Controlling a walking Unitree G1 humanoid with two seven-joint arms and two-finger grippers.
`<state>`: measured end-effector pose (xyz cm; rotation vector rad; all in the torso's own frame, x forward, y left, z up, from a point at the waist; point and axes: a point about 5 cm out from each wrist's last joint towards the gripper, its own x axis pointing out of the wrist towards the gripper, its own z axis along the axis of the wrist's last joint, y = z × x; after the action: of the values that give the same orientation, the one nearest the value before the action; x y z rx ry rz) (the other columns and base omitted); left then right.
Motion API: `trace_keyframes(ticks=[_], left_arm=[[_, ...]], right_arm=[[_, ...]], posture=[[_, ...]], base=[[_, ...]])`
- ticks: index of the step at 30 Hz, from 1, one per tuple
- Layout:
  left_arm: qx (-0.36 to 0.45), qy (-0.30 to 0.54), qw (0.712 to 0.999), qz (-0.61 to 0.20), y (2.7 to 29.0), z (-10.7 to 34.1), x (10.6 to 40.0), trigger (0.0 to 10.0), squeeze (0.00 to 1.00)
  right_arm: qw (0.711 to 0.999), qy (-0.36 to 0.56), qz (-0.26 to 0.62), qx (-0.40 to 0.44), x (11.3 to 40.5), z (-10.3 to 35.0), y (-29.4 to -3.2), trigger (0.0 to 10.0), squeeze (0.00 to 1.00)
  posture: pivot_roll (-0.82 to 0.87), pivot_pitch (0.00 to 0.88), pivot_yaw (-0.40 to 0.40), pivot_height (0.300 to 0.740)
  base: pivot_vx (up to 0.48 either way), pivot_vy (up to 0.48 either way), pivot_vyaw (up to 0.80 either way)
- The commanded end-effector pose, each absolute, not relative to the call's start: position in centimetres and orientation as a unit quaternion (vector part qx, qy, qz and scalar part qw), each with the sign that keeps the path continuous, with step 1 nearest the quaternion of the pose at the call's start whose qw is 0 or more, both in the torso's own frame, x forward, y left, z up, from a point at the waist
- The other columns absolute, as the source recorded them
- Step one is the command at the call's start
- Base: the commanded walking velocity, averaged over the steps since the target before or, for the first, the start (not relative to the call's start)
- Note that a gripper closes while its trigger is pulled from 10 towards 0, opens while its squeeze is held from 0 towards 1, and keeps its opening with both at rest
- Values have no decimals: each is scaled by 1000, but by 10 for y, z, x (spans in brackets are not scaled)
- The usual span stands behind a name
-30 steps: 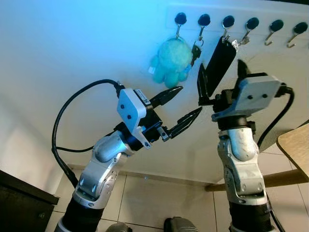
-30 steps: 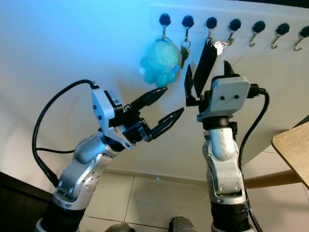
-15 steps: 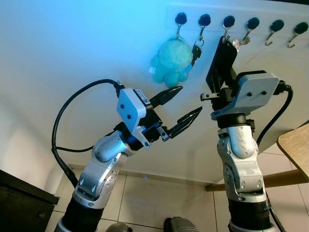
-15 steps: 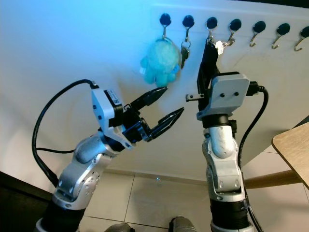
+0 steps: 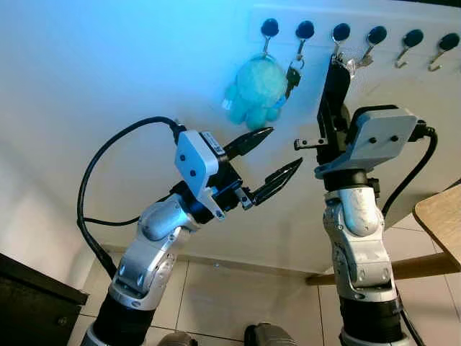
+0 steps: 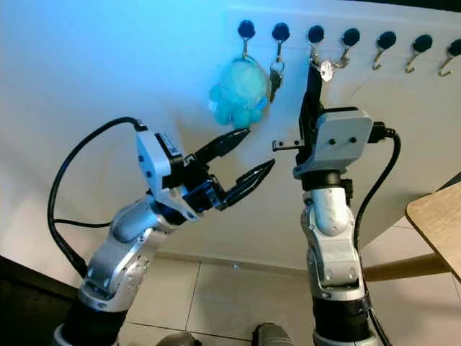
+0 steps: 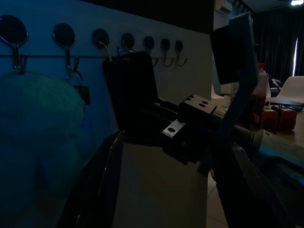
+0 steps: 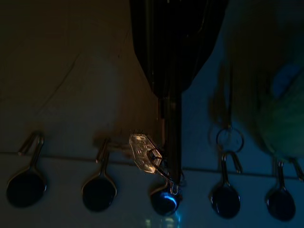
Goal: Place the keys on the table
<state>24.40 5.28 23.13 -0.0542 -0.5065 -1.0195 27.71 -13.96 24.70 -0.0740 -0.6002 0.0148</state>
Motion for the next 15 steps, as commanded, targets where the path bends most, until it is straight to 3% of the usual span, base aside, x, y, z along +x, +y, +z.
trace_keyframes(ticks=[1,15], left_arm=[[-16,-246,840,-484,54,234,243,10000,0],[-16,-245,838,-487,53,233,243,10000,0]], right_arm=[[941,-337,-2,-36,270,261,-140,0,0],[918,-395,-18,-29,262,290,-139,0,0]], posture=[[33,116,-2,740],[30,115,0,740]], base=[[0,0,0],[0,0,0]])
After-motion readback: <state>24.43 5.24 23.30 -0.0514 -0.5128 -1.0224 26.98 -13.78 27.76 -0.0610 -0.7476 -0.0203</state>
